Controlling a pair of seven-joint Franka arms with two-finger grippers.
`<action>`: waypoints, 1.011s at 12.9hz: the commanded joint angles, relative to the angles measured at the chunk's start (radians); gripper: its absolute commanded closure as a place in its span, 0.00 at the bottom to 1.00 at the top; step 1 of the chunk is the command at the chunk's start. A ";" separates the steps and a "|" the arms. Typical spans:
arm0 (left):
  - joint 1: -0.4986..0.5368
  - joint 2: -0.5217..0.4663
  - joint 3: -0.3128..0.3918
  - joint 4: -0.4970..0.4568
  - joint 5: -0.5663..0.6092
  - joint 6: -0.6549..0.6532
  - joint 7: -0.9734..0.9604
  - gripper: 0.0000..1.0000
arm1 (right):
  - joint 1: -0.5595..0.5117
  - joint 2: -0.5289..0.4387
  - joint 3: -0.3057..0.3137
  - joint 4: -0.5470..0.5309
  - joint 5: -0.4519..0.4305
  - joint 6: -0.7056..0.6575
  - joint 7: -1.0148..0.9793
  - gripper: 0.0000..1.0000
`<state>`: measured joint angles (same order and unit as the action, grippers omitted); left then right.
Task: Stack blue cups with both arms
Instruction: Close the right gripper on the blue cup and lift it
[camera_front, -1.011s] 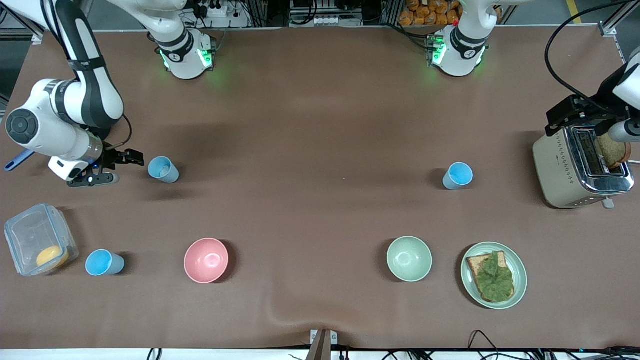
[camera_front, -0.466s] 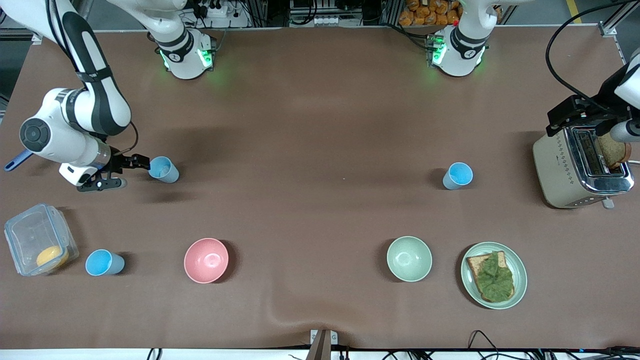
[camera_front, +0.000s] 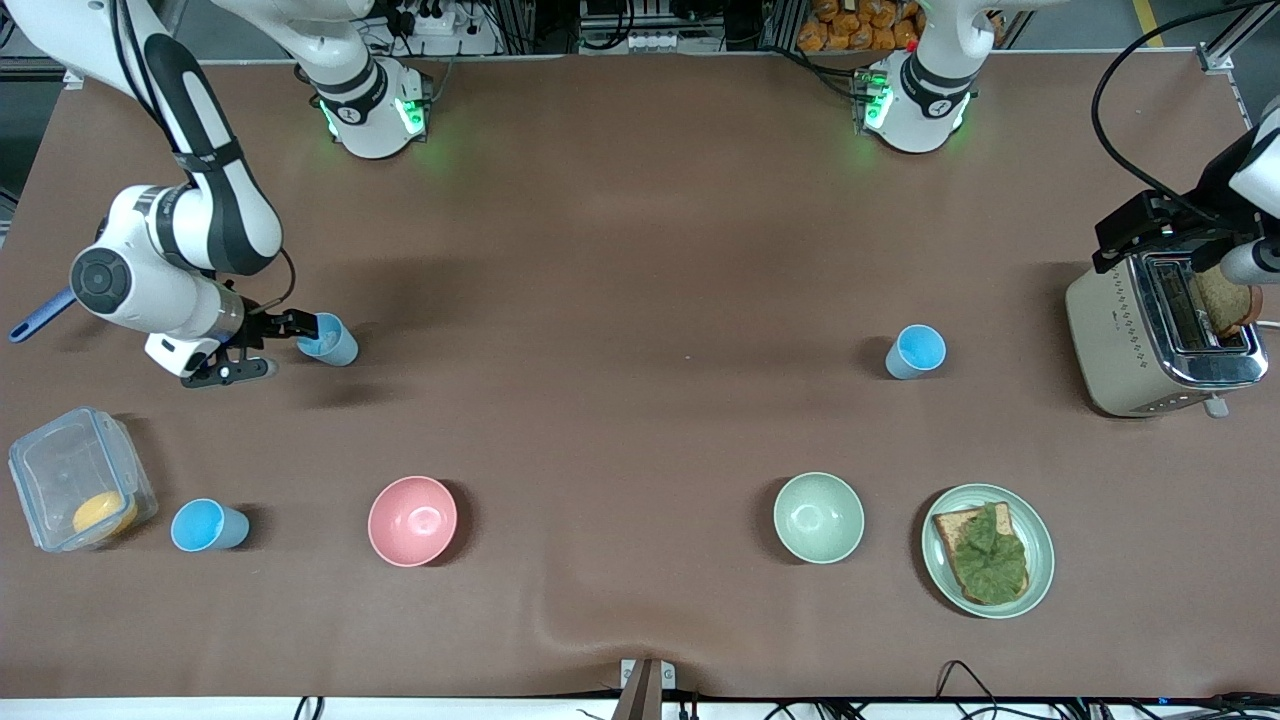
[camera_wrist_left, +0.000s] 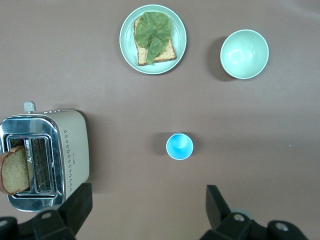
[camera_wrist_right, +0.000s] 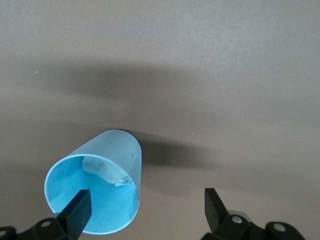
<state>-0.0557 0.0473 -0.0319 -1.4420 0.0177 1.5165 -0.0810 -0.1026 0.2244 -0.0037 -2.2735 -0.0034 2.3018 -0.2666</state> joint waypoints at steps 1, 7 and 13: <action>-0.001 -0.014 -0.002 -0.006 0.019 -0.010 -0.014 0.00 | 0.007 0.027 -0.002 0.011 0.016 -0.004 -0.003 0.00; -0.001 -0.014 -0.002 -0.006 0.019 -0.010 -0.014 0.00 | 0.018 0.039 0.001 0.026 0.016 -0.035 0.001 1.00; -0.001 -0.014 -0.002 -0.005 0.019 -0.010 -0.014 0.00 | 0.058 0.039 0.001 0.148 0.035 -0.178 0.039 1.00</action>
<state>-0.0557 0.0473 -0.0317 -1.4420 0.0177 1.5165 -0.0810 -0.0880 0.2591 0.0004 -2.1930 0.0018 2.1946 -0.2631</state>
